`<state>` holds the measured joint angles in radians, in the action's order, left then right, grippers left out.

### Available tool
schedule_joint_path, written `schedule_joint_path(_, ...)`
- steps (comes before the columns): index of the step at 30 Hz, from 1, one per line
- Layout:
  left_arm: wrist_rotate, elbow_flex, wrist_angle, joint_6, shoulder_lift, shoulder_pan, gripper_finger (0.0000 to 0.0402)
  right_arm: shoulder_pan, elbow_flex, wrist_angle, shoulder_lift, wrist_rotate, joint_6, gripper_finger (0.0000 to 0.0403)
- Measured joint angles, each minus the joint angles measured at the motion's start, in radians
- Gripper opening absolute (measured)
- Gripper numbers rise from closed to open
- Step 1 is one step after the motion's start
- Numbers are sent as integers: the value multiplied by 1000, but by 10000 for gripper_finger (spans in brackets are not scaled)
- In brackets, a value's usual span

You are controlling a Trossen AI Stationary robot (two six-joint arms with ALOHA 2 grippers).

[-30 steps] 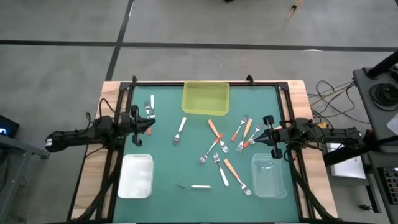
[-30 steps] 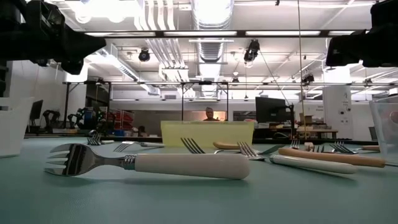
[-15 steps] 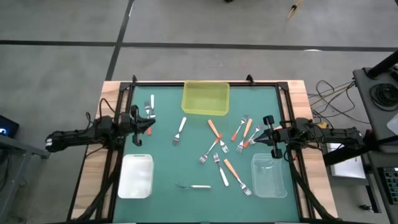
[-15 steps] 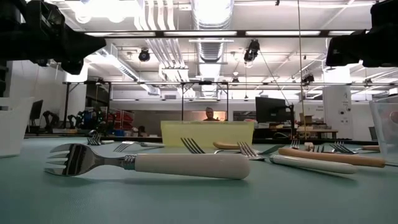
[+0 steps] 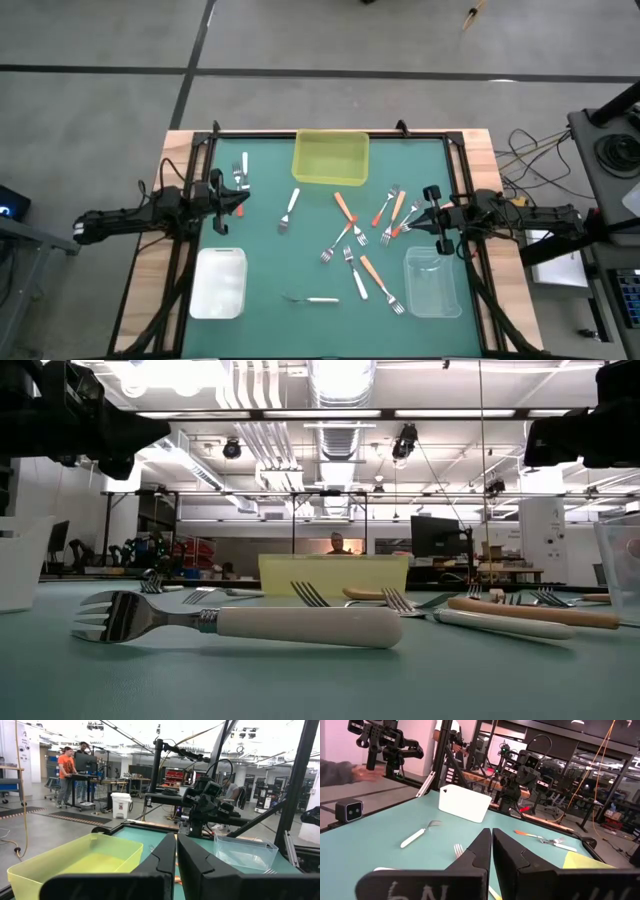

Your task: Sort silverware by color (type)

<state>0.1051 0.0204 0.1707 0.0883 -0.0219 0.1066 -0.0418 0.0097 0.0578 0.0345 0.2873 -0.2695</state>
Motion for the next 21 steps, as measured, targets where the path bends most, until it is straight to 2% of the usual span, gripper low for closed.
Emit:
schedule_joint_path(8,0,0,18,6,0,0,0,0,0,1,0,1,-9,9)
schedule_joint_path(11,0,0,94,123,0,0,0,3,0,49,0,-6,210,9)
schedule_joint_path(13,0,0,173,186,0,0,0,0,2,112,-1,-98,298,9)
schedule_joint_path(16,0,0,256,214,1,0,0,0,27,95,14,-217,365,9)
schedule_joint_path(18,0,0,296,216,3,0,0,0,57,98,31,-260,406,9)
schedule_joint_path(21,0,0,358,215,1,0,0,0,116,104,80,-265,445,9)
